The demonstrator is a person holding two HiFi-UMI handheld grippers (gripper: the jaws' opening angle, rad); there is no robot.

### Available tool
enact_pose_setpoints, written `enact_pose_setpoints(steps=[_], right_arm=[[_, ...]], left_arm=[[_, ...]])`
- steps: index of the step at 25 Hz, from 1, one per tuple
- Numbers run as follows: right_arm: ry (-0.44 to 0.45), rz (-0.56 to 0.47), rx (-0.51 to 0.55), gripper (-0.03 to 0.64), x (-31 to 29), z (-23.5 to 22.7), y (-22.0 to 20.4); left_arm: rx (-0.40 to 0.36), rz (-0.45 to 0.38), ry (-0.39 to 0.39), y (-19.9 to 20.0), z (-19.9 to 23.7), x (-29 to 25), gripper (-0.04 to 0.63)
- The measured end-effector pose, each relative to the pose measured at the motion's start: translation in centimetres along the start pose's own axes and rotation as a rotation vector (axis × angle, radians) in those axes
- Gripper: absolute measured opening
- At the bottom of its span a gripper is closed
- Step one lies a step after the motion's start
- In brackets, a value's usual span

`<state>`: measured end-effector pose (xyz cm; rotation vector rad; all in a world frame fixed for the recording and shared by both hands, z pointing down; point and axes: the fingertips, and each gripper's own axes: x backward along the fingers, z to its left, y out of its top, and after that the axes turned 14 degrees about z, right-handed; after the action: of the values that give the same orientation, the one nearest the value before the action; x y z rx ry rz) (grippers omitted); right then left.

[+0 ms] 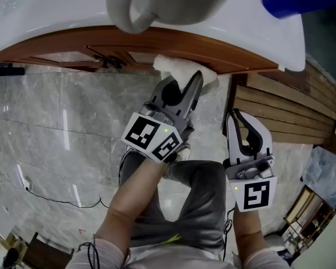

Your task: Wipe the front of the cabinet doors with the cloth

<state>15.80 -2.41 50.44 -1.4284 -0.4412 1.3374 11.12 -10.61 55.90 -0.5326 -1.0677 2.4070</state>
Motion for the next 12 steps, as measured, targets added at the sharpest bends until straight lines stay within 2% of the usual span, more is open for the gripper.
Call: enact_pose_setpoints(steps=[7, 12], right_arm=[[-0.009, 0.029, -0.012, 0.044, 1.3, -0.4, -0.4], [0.037, 0.056, -0.013, 0.044, 1.3, 1.1, 0.7]], left_arm=[[0.037, 0.029, -0.041, -1.3, -2.0, -0.9, 0.052], [0.057, 0.046, 0.017, -0.5, -1.0, 2.5, 0.052]])
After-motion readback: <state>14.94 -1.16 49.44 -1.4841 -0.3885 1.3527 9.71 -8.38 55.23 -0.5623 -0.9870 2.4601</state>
